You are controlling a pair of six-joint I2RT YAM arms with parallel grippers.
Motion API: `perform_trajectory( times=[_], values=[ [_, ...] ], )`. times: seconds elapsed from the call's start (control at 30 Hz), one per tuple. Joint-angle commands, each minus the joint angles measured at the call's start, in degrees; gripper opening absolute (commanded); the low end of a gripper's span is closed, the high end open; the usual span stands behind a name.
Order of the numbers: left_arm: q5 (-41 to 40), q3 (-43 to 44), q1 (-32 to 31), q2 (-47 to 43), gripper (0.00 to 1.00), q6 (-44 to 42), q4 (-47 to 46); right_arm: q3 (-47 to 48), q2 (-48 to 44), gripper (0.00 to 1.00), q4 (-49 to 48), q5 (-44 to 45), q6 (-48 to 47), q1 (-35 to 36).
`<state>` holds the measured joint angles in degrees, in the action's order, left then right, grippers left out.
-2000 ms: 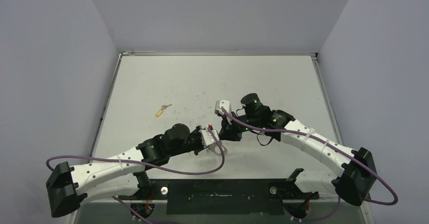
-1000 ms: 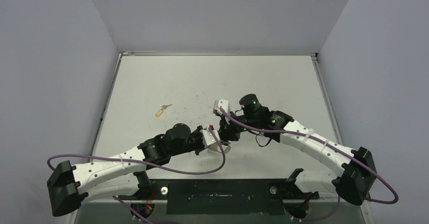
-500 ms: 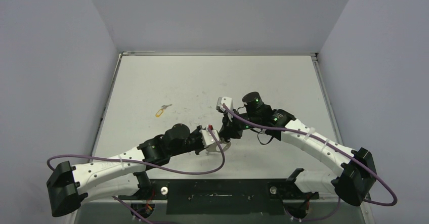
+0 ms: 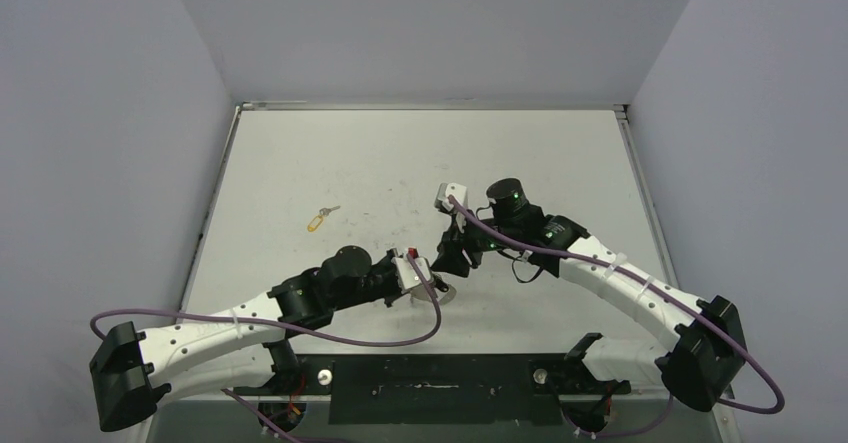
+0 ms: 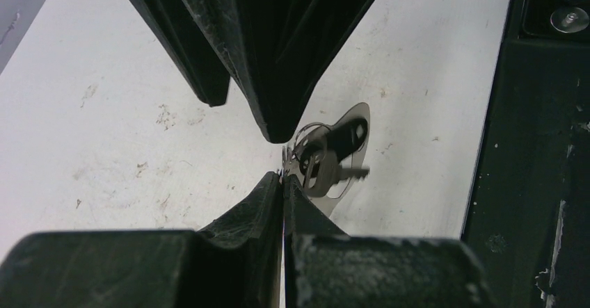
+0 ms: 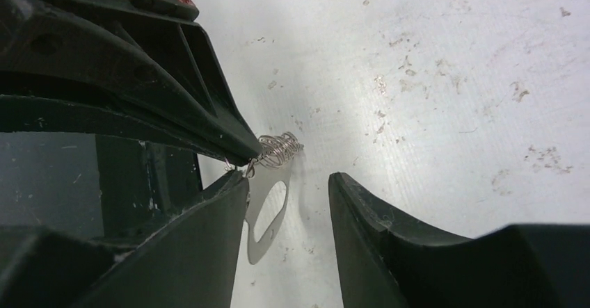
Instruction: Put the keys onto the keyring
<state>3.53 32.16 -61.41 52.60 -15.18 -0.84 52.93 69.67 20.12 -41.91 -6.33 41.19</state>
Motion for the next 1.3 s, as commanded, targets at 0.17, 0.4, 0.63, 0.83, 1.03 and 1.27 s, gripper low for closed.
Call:
perform_trajectory(
  times=[0.17,0.4,0.63,0.83,1.03,1.27],
  values=[
    [1.56,0.01,-0.2,-1.72,0.0,1.12,-4.35,-0.43,-4.22,0.66,-6.0,1.9,2.22,-0.85],
    [1.27,-0.09,-0.2,-2.2,0.0,1.54,-4.23,-1.64,-5.78,0.67,-3.73,2.9,1.51,-0.51],
    [0.24,-0.73,-0.2,-2.9,0.0,2.84,-4.75,-5.75,-10.54,0.69,-2.51,14.3,1.98,4.47],
    [-0.19,-0.81,-0.2,-3.43,0.0,4.15,-4.83,-10.56,-14.94,0.79,-6.31,27.56,5.73,9.96],
    [-0.97,-1.51,-0.2,-4.41,0.0,5.45,-5.5,-11.65,-19.7,1.0,-8.19,34.32,6.13,10.93],
    [-2.24,-2.34,-0.2,-5.63,0.0,6.17,-5.85,-11.75,-23.92,1.0,-9.51,43.35,6.3,10.93]
  ],
)
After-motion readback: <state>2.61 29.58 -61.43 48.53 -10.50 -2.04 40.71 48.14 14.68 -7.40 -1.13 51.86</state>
